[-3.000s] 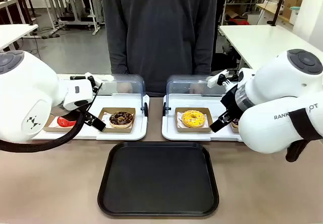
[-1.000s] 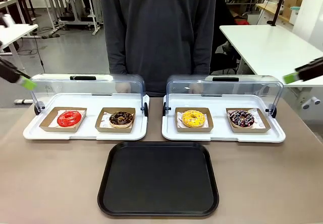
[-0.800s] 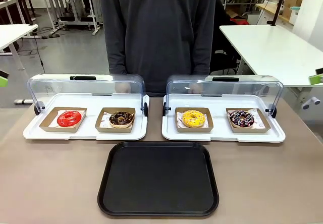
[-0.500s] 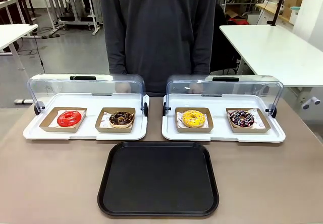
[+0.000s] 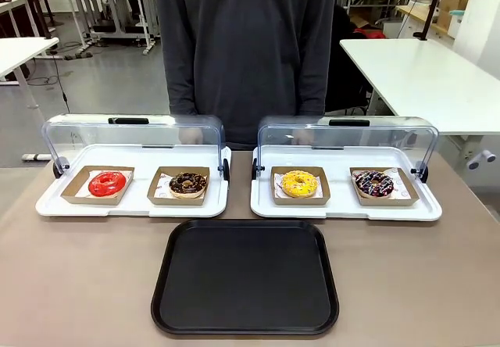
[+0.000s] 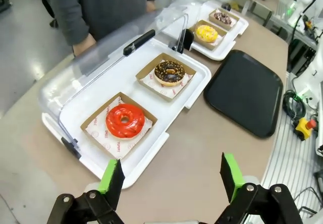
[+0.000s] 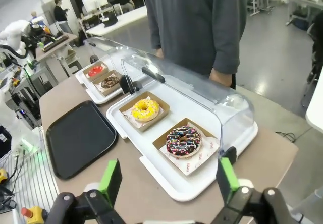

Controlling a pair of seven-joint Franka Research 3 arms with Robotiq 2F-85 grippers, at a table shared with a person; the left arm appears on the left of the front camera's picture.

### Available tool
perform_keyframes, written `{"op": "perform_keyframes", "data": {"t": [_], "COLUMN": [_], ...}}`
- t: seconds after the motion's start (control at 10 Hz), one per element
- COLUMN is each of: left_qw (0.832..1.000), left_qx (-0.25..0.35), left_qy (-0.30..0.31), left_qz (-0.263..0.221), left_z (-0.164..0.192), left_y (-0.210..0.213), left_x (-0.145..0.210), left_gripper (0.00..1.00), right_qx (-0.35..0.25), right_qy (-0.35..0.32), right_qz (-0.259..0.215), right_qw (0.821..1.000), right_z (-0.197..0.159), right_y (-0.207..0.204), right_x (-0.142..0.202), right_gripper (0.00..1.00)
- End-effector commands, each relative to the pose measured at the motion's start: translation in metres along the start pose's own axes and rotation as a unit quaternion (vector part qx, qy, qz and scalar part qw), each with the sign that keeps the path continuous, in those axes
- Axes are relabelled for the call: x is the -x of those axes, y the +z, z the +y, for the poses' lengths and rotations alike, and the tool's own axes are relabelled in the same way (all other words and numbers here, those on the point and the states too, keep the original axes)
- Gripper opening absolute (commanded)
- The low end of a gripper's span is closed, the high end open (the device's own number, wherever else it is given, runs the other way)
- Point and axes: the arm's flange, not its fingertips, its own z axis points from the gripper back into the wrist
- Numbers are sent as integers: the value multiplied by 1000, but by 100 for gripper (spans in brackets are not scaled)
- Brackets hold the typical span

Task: Move the third donut from the left to the tray.
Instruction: Pick up the Paper togo box containing the Donut indicated by the person and place it on the Handle tray.

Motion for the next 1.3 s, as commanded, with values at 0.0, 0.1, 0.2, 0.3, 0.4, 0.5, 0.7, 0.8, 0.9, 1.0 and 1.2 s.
{"op": "perform_keyframes", "data": {"t": [0.0, 0.1, 0.2, 0.3, 0.4, 0.5, 0.7, 0.8, 0.9, 1.0, 1.2], "left_qw": [1000, 999, 999, 999, 998, 1000, 1000, 1000, 1000, 1000, 1000], "left_qx": [1, 3, 4, -4, -14, 0, 0, 0, 0, 0, 0], "left_qy": [-12, -14, -14, -17, -34, -3, -3, -3, -3, -3, -3], "left_qz": [-23, -31, -35, -32, -54, -18, -18, -18, -18, -18, -18], "left_z": [-7, -5, -5, -3, -7, -4, -4, -4, -4, -4, -4], "left_y": [-7, -6, -5, -5, -1, -4, -4, -4, -4, -4, -4], "left_x": [12, 10, 11, 12, 14, 11, 11, 11, 11, 11, 11], "left_gripper": [100, 100, 100, 100, 100, 100, 100, 100, 100, 100, 100], "right_qx": [-1, -1, -1, 2, 2, -3, -3, -3, -3, -3, -3], "right_qy": [14, 14, 13, 12, 24, -3, -3, -3, -3, -3, -3], "right_qz": [-1, -3, -4, -4, -8, 5, 5, 5, 5, 5, 5], "right_qw": [1000, 1000, 1000, 1000, 1000, 1000, 1000, 1000, 1000, 1000, 1000], "right_z": [-4, -4, -5, -5, -3, -4, -4, -4, -4, -4, -4], "right_y": [0, 1, 2, 2, 1, -2, -2, -2, -2, -2, -2], "right_x": [-4, -5, -5, -5, -4, -1, -1, -1, -1, -1, -1], "right_gripper": [100, 100, 100, 100, 100, 100, 100, 100, 100, 100, 100]}}
